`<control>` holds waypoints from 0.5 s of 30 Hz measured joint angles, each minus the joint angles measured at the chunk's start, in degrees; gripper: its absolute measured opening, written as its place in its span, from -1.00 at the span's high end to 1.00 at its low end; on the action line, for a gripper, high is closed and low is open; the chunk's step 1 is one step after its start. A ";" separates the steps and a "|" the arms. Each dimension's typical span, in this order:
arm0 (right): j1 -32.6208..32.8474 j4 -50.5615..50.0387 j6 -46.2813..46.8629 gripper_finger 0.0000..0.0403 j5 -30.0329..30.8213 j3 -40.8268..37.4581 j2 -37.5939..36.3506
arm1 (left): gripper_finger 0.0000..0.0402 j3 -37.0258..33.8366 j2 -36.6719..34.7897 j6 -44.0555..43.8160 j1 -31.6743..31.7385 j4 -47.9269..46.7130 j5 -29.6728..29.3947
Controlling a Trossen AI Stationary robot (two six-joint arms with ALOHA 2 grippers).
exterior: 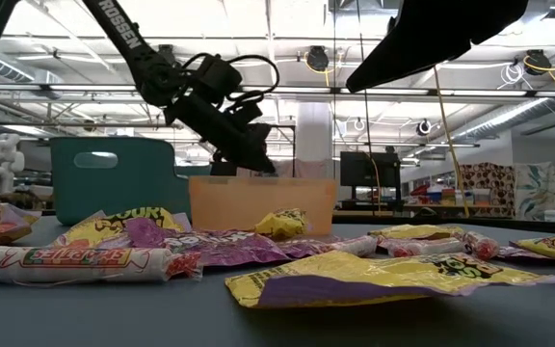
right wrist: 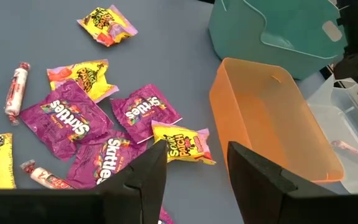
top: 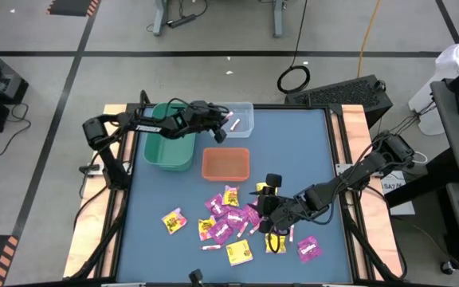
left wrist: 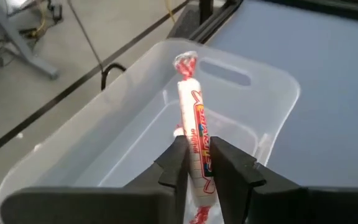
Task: Sort candy
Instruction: Put the white candy into the transparent bin
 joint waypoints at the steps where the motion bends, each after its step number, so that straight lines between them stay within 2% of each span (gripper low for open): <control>1: 0.00 0.00 0.00 0.21 0.00 0.00 0.00 | 0.60 0.00 0.00 -0.58 0.00 -0.58 -0.69; 8: 0.00 -0.04 0.00 0.21 0.00 0.00 0.00 | 0.34 0.00 0.00 -0.66 0.00 -0.84 -2.69; 15: 0.00 -0.62 0.28 0.21 -0.46 0.00 0.00 | 0.29 -0.09 -1.95 -0.76 -1.02 -2.02 -1.75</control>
